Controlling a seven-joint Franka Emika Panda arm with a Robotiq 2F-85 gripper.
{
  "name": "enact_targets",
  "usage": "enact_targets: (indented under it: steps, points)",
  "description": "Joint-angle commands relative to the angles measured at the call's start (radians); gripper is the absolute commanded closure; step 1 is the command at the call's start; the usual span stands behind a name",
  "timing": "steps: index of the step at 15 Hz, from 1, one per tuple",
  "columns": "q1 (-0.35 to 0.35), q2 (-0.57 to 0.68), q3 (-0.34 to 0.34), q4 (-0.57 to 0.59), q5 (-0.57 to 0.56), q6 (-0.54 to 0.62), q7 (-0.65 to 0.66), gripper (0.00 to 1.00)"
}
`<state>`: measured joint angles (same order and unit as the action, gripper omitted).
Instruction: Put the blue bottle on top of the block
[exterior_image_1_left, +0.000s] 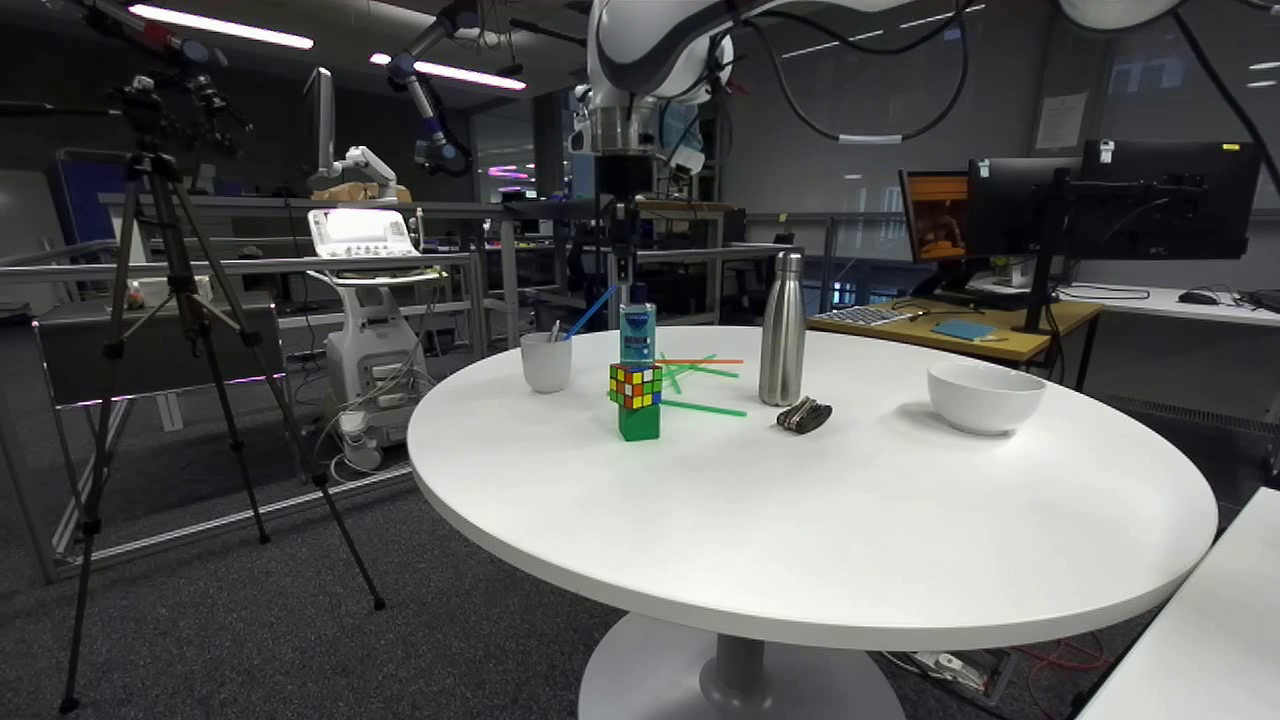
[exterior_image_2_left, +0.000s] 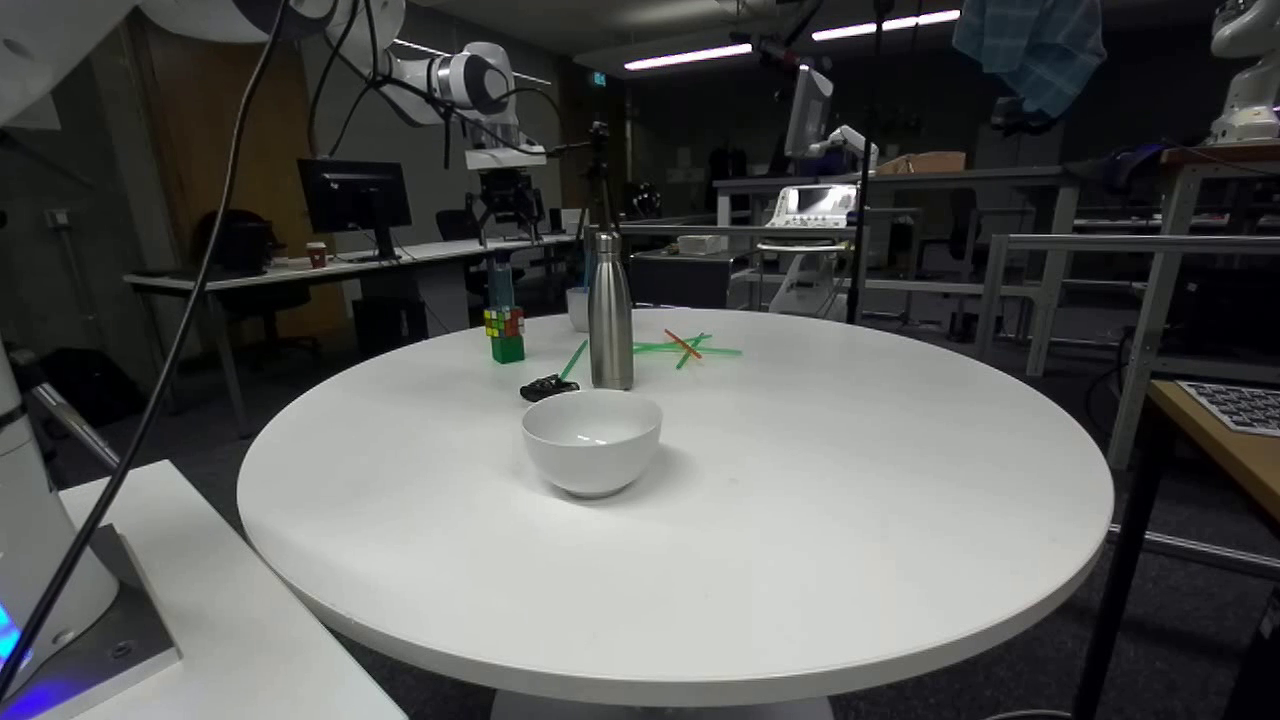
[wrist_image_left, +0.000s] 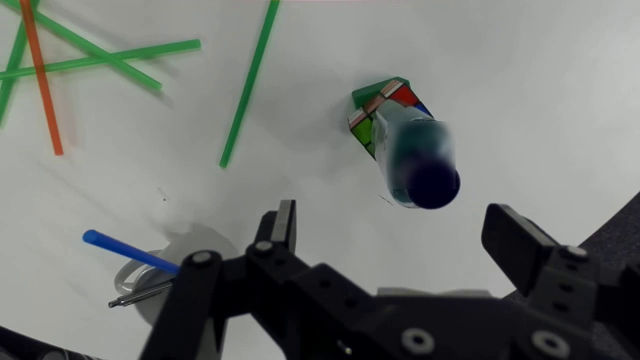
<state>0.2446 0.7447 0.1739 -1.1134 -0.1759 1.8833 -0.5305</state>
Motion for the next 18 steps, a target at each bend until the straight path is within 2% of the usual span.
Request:
enact_targets:
  steps: [1, 10, 18]
  points:
    - [0.034, -0.036, -0.020, 0.018, -0.051, -0.040, 0.033, 0.00]
    - [0.069, -0.112, -0.022, 0.005, -0.123, -0.032, 0.065, 0.00]
    - [0.055, -0.104, -0.008, 0.002, -0.103, 0.000, 0.044, 0.00]
